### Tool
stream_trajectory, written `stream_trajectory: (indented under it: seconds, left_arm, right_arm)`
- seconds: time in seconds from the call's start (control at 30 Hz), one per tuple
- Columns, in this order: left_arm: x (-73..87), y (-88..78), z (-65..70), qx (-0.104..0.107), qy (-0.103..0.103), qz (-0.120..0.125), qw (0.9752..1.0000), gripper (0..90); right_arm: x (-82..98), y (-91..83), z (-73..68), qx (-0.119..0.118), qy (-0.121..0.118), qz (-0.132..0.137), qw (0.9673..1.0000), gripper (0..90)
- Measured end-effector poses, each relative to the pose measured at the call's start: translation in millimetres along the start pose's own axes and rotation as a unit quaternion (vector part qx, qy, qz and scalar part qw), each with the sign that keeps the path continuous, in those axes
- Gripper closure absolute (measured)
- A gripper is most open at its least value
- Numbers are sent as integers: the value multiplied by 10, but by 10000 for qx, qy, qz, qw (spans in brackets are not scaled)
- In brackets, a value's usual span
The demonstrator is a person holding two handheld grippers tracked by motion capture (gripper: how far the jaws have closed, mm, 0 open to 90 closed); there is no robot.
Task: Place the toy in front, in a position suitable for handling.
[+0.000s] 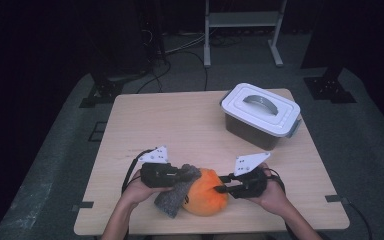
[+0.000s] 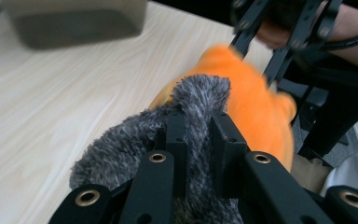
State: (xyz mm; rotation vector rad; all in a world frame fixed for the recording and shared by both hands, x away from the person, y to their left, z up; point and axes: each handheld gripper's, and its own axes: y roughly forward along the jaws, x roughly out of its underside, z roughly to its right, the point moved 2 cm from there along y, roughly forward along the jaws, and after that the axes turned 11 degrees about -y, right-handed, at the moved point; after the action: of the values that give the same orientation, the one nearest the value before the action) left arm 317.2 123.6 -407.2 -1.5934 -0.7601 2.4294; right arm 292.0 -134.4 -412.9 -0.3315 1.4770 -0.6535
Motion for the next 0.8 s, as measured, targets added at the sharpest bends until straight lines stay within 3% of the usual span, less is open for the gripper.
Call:
stream_trajectory:
  seconds: [0.03, 0.2, 0.33, 0.43, 0.57, 0.73, 0.8]
  left_arm:
    - [-38, 16, 57, -33, 130, -36, 9999, 791]
    - [-123, 55, 199, 100, 327, 27, 9994, 791]
    - [-86, 102, 173, -36, 433, -194, 9989, 793]
    - [-24, 112, 90, -49, 299, -230, 9993, 793]
    - [21, 87, 19, -192, 219, -243, 9993, 793]
    - [59, 11, -82, -418, 104, -220, 9988, 792]
    - [68, -3, -102, -445, 26, -164, 9989, 792]
  right_arm:
    - [-23, 13, -20, 12, -61, -19, 10000, 680]
    - [-51, 64, -77, 25, -177, -73, 9998, 676]
    - [-46, 79, -75, 42, -135, -109, 9998, 659]
    - [-17, 87, -38, -6, -22, -86, 10000, 604]
    - [40, 67, 28, -245, 225, 62, 9994, 493]
    - [111, -20, 59, -514, 312, 294, 9978, 418]
    - [129, -19, 42, -536, 174, 244, 9981, 398]
